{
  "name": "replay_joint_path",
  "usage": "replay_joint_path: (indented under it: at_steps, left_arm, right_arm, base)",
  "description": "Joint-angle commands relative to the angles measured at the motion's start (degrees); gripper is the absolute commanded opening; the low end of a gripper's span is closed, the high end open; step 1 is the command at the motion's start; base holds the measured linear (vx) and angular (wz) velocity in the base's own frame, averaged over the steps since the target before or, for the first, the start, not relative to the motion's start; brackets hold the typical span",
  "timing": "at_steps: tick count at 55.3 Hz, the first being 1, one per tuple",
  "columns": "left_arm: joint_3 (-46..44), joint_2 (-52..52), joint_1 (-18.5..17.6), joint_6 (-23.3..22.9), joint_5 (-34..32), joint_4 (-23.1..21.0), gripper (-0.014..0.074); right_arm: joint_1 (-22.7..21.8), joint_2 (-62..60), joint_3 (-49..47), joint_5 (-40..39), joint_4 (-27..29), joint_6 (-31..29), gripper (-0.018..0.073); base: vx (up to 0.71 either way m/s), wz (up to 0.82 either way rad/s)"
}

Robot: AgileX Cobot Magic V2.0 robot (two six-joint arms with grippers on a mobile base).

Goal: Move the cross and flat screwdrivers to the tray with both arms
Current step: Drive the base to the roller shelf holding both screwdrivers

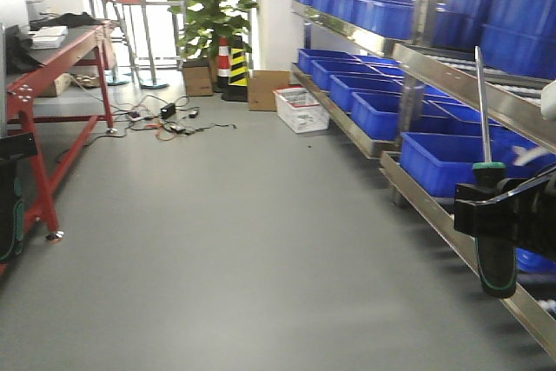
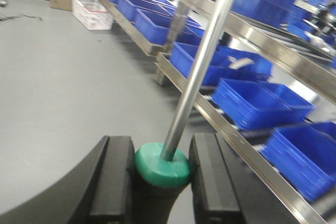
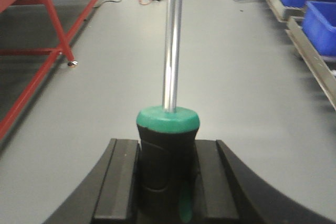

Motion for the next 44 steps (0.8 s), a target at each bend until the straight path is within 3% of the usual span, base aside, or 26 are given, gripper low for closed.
replay_joint_path:
  at_steps: [1, 44]
  left_arm:
    - [-2.26, -1.11, -0.26, 0.04, -2.92, -2.68, 0.0003]
    - [-2.26, -1.11, -0.26, 0.04, -2.91, -2.68, 0.0003]
  right_arm:
    - [-0.21, -1.15, -1.78, -4.93, -0.97, -0.53, -0.0008]
    - [-0.21, -1.15, -1.78, -4.98, -0.97, -0.53, -0.0008]
  base:
    - [0.57, 0.31]
    - [0.54, 0.2]
